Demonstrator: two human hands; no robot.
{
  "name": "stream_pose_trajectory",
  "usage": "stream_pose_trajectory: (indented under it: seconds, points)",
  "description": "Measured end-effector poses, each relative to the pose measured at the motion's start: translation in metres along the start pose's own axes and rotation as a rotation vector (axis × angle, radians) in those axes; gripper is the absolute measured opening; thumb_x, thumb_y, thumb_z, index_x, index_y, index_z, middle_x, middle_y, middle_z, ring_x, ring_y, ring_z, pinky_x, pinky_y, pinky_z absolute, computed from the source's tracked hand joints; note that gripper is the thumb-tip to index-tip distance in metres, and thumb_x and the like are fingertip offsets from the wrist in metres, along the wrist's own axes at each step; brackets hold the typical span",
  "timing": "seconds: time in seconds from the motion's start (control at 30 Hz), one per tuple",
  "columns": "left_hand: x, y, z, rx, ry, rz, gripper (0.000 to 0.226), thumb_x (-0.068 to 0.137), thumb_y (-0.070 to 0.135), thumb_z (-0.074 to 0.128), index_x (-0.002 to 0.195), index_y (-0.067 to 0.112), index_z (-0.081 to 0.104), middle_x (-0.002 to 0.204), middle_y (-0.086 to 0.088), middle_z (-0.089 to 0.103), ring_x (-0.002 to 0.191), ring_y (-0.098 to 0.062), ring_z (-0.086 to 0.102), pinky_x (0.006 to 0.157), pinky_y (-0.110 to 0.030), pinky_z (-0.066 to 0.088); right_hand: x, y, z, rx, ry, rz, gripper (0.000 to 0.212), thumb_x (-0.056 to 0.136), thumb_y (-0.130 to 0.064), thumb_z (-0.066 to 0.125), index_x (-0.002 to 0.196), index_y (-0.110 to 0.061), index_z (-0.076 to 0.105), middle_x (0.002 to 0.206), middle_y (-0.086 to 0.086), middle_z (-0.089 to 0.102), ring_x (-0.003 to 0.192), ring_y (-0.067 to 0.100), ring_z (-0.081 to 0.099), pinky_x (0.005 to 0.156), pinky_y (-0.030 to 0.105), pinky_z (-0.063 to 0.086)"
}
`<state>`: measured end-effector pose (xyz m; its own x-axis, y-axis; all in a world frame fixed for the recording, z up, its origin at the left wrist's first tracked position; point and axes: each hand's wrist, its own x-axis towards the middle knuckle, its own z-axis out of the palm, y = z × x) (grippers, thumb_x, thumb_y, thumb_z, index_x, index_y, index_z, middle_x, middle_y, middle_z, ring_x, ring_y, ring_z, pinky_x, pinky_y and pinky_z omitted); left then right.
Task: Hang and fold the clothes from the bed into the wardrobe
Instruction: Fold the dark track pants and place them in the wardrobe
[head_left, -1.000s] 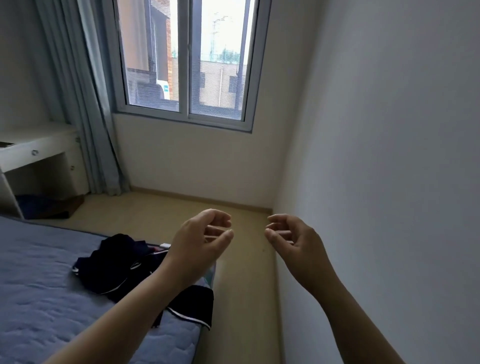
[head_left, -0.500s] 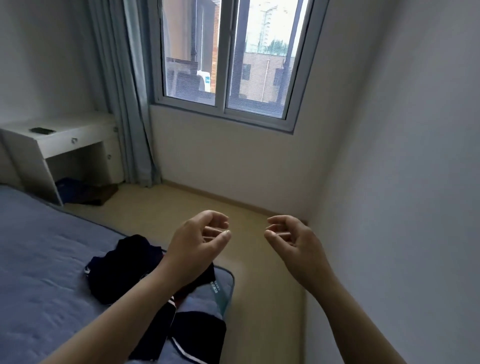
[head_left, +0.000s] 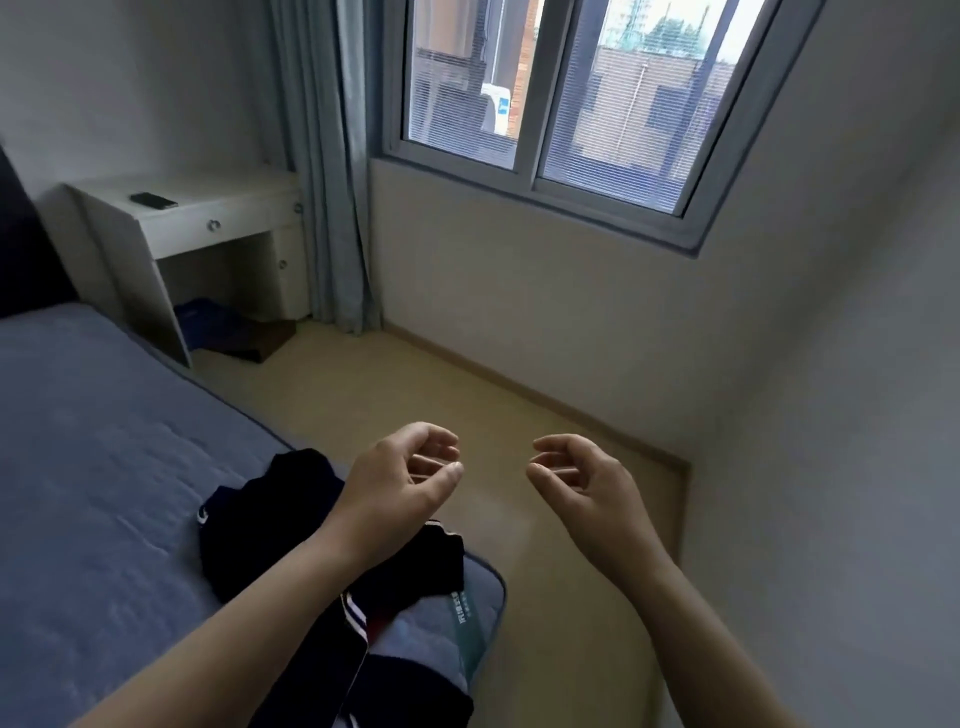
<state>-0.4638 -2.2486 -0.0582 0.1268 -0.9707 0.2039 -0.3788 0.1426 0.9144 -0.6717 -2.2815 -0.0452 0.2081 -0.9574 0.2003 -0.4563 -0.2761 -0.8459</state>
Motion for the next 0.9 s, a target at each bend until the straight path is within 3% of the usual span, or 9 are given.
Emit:
stream_pose_trajectory:
  seconds: [0.37,0.57,0.9]
  points:
    - [0.097,-0.069,0.031,0.055,0.331,-0.263,0.016,0.084,0.009,0.068,0.092,0.023,0.065,0.087,0.005,0.070,0.078,0.003,0.064,0.067,-0.003,0.045,0.179,0.083,0.032,0.033,-0.329,-0.024,0.015,0.087,-0.023,0.069,0.101,-0.026,0.067,0.089,-0.010,0.068,0.077,-0.004,0.063,0.064,0.008,0.047]
    - [0.127,-0.091,0.058,0.052,0.507,-0.409,0.018,0.084,0.006,0.068,0.091,0.022,0.065,0.087,0.005,0.070,0.077,0.002,0.065,0.070,-0.005,0.047,0.263,0.118,0.048,-0.030,-0.526,-0.063,0.014,0.087,-0.024,0.067,0.100,-0.029,0.065,0.090,-0.012,0.067,0.076,-0.006,0.062,0.062,0.005,0.044]
    - [0.127,-0.153,0.057,0.053,0.581,-0.590,0.021,0.082,0.013,0.069,0.087,0.033,0.064,0.087,0.007,0.071,0.080,0.000,0.066,0.078,-0.020,0.052,0.287,0.165,0.103,-0.093,-0.706,0.008,0.014,0.087,-0.026,0.066,0.101,-0.028,0.066,0.087,-0.012,0.069,0.073,-0.006,0.062,0.060,0.005,0.044]
